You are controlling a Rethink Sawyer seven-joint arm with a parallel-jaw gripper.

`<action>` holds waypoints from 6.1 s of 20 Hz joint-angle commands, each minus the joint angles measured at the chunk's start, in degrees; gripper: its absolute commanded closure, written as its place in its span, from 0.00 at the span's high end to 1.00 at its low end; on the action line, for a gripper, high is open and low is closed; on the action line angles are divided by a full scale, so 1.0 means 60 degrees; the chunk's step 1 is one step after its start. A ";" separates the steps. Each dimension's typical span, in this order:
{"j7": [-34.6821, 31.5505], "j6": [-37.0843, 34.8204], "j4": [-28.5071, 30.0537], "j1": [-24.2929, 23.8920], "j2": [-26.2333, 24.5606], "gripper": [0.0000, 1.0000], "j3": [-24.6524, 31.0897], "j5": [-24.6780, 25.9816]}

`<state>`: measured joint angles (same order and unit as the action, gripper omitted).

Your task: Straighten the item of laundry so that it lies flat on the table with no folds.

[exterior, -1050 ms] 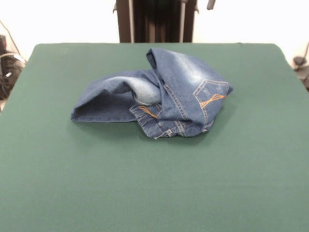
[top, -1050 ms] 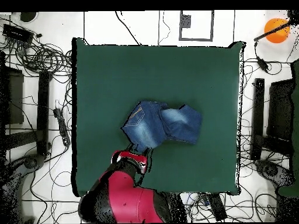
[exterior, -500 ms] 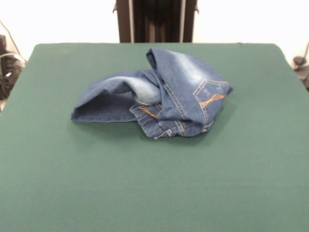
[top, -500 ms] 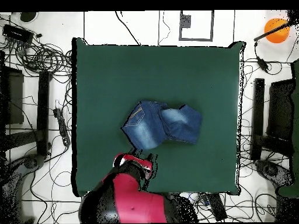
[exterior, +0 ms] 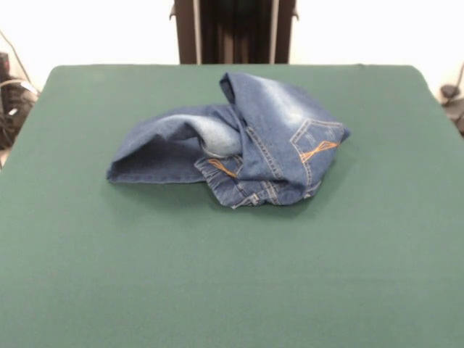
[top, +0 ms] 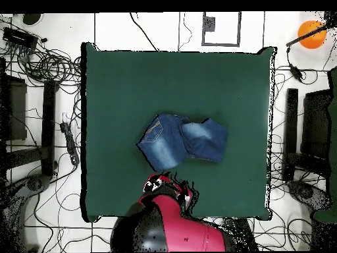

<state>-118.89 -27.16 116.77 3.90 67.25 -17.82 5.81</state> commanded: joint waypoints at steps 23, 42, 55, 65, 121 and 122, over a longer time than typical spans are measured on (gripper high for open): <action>-0.0297 0.1755 0.1819 -0.1055 -0.1525 1.00 0.3181 0.0577; -0.0487 0.2842 0.1529 -0.1371 -0.2945 1.00 0.3389 0.0885; -0.0129 0.2589 0.0845 -0.1980 -0.3422 1.00 0.3603 0.1271; 0.0836 0.0836 -0.0901 -0.3069 -0.3795 1.00 0.4272 0.1243; 0.1654 -0.3638 -0.5707 -0.4175 -0.5816 1.00 0.5840 0.2596; 0.1563 -0.3605 -0.5702 -0.4119 -0.5817 1.00 0.5817 0.2606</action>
<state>-118.89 -42.60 83.67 -23.25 34.65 10.68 20.10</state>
